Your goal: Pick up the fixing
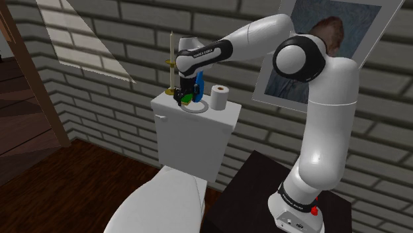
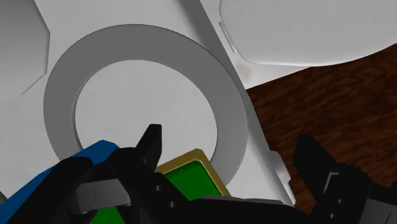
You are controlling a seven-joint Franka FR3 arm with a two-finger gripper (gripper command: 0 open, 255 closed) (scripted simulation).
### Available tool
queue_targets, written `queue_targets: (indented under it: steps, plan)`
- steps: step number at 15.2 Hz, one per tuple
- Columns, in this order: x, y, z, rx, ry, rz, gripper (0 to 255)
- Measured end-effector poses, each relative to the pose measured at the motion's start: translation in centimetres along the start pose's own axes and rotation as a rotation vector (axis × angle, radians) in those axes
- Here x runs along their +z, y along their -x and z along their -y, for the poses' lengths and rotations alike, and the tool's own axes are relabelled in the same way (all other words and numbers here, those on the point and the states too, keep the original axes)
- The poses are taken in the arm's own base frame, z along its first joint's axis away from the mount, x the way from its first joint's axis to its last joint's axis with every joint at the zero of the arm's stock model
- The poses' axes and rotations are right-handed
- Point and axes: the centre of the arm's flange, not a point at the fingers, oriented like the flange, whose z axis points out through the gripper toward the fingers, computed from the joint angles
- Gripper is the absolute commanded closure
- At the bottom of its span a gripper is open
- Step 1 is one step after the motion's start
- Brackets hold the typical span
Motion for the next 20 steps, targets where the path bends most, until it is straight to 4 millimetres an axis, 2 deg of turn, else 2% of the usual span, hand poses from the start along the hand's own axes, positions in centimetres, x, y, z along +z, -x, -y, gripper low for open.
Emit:
queue_targets:
  steps: [6, 7, 9, 18, 20]
  plan:
    - [3.0, -0.2, 0.2, 0.001, 0.001, 0.001, 0]
    - [3.2, -0.1, 0.1, 0.001, 0.001, 0.001, 255]
    - [3.0, -0.3, -0.4, 0.008, 0.004, -0.005, 255]
    - [3.0, -0.1, -0.1, 0.003, 0.001, -0.003, 255]
    - [2.4, -0.1, 0.1, 0.002, 0.001, 0.0, 255]
